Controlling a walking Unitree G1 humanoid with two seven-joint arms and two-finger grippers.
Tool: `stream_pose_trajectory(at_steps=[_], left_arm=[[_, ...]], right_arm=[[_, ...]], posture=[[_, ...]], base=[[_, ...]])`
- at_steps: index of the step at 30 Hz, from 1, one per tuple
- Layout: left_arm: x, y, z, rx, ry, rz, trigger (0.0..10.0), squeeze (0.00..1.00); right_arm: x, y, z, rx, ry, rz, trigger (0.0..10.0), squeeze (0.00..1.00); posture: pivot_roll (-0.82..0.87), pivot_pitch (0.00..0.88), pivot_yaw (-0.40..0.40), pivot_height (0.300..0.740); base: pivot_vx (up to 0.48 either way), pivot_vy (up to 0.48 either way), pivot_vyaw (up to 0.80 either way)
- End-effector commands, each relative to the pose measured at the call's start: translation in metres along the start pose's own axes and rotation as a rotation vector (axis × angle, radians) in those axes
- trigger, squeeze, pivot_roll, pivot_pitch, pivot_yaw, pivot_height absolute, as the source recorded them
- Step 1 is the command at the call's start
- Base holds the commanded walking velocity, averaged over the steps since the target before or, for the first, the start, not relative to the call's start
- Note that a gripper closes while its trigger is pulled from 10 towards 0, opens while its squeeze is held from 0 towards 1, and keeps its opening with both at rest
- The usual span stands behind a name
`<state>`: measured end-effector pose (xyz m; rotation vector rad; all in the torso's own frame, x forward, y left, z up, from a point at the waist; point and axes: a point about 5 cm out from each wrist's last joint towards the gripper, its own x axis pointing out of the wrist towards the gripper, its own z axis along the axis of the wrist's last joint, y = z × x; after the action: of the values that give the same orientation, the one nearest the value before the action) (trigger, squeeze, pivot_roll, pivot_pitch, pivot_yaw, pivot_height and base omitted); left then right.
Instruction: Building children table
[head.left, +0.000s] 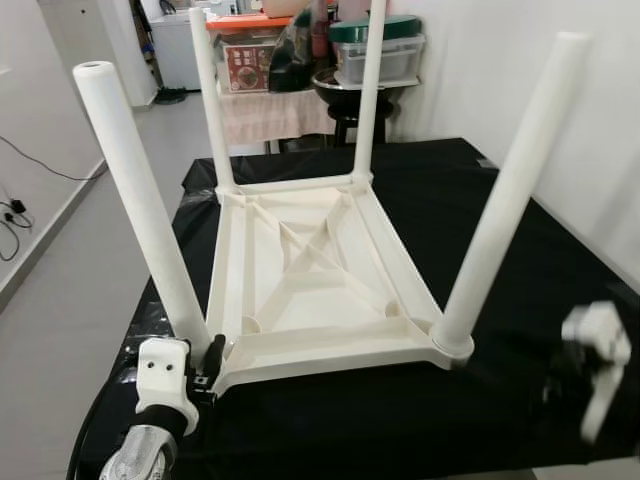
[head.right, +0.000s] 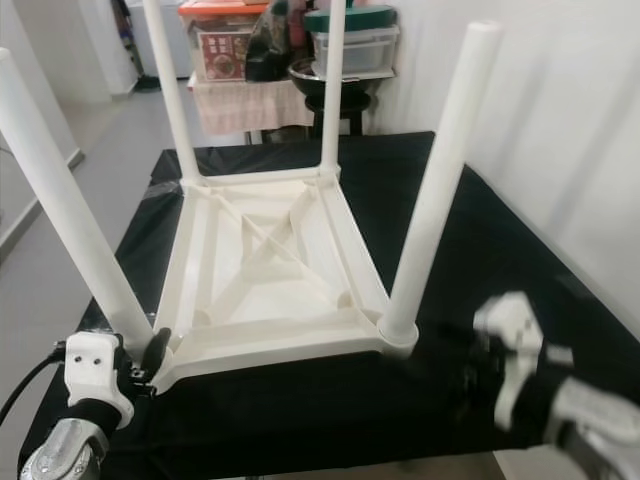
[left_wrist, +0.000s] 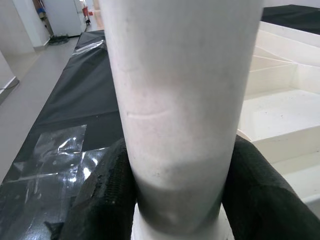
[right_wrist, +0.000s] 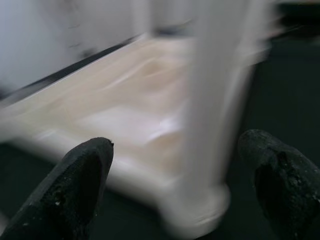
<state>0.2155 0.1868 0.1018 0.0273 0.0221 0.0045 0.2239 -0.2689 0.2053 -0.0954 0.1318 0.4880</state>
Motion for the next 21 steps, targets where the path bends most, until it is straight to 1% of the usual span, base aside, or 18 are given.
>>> stream_pose_trajectory(at_steps=[1, 2, 3, 5, 7, 8, 11, 13, 15, 16, 17, 21], left_arm=[[0.000, 0.007, 0.001, 0.026, -0.008, 0.025, 0.0, 0.00], [0.000, 0.007, 0.001, 0.024, -0.008, 0.028, 0.0, 0.00], [-0.001, 0.006, 0.001, 0.023, -0.008, 0.030, 0.0, 0.00], [-0.001, 0.006, 0.001, 0.023, -0.008, 0.030, 0.0, 0.00], [-0.001, 0.006, 0.001, 0.022, -0.009, 0.033, 0.0, 0.00], [-0.001, 0.006, 0.000, 0.022, -0.009, 0.034, 0.0, 0.00], [-0.001, 0.006, 0.000, 0.022, -0.009, 0.034, 0.0, 0.00], [-0.001, 0.005, 0.000, 0.021, -0.010, 0.036, 0.0, 0.00], [-0.001, 0.004, 0.000, 0.020, -0.012, 0.038, 0.0, 0.00], [0.000, 0.004, 0.000, 0.020, -0.012, 0.038, 0.0, 0.00], [0.000, 0.004, 0.000, 0.019, -0.013, 0.039, 0.0, 0.00], [-0.001, 0.003, -0.001, 0.017, -0.015, 0.040, 0.0, 0.00]], right_arm=[[0.000, -0.012, 0.003, 0.021, -0.001, -0.100, 10.0, 0.00], [0.005, -0.017, 0.012, 0.047, -0.051, -0.144, 10.0, 0.00], [0.012, -0.017, 0.021, 0.076, -0.111, -0.146, 10.0, 0.00], [0.012, -0.017, 0.021, 0.076, -0.111, -0.146, 10.0, 0.00], [0.022, -0.012, 0.039, 0.106, -0.213, -0.112, 10.0, 0.00], [0.025, -0.010, 0.046, 0.115, -0.241, -0.094, 10.0, 0.00], [0.025, -0.010, 0.046, 0.115, -0.241, -0.094, 10.0, 0.00], [0.032, -0.003, 0.061, 0.127, -0.308, -0.030, 10.0, 0.00], [0.035, 0.009, 0.076, 0.113, -0.363, 0.087, 10.0, 0.00], [0.036, 0.013, 0.080, 0.108, -0.371, 0.124, 10.0, 0.00], [0.034, 0.017, 0.081, 0.082, -0.361, 0.158, 10.0, 0.00], [0.032, 0.018, 0.077, 0.056, -0.318, 0.187, 10.0, 0.00]], posture=[[-0.12, 0.000, 0.008, 0.740], [-0.12, 0.000, 0.005, 0.740], [-0.11, 0.000, 0.003, 0.740], [-0.11, 0.000, 0.003, 0.740], [-0.11, 0.000, -0.001, 0.740], [-0.11, 0.000, -0.001, 0.740], [-0.11, 0.000, -0.001, 0.740], [-0.10, 0.000, -0.009, 0.740], [-0.10, 0.000, -0.016, 0.740], [-0.10, 0.000, -0.017, 0.740], [-0.10, 0.000, -0.019, 0.740], [-0.10, 0.000, -0.022, 0.740]], base=[[0.000, 0.000, 0.00], [0.000, 0.000, 0.00], [0.000, 0.000, 0.00], [0.000, 0.000, 0.00], [0.000, 0.000, 0.00], [0.000, 0.000, 0.00], [0.000, 0.000, 0.00], [0.000, 0.000, 0.00], [0.000, 0.000, 0.00], [0.000, 0.000, 0.00], [0.000, 0.000, 0.00], [0.000, 0.000, 0.00]])
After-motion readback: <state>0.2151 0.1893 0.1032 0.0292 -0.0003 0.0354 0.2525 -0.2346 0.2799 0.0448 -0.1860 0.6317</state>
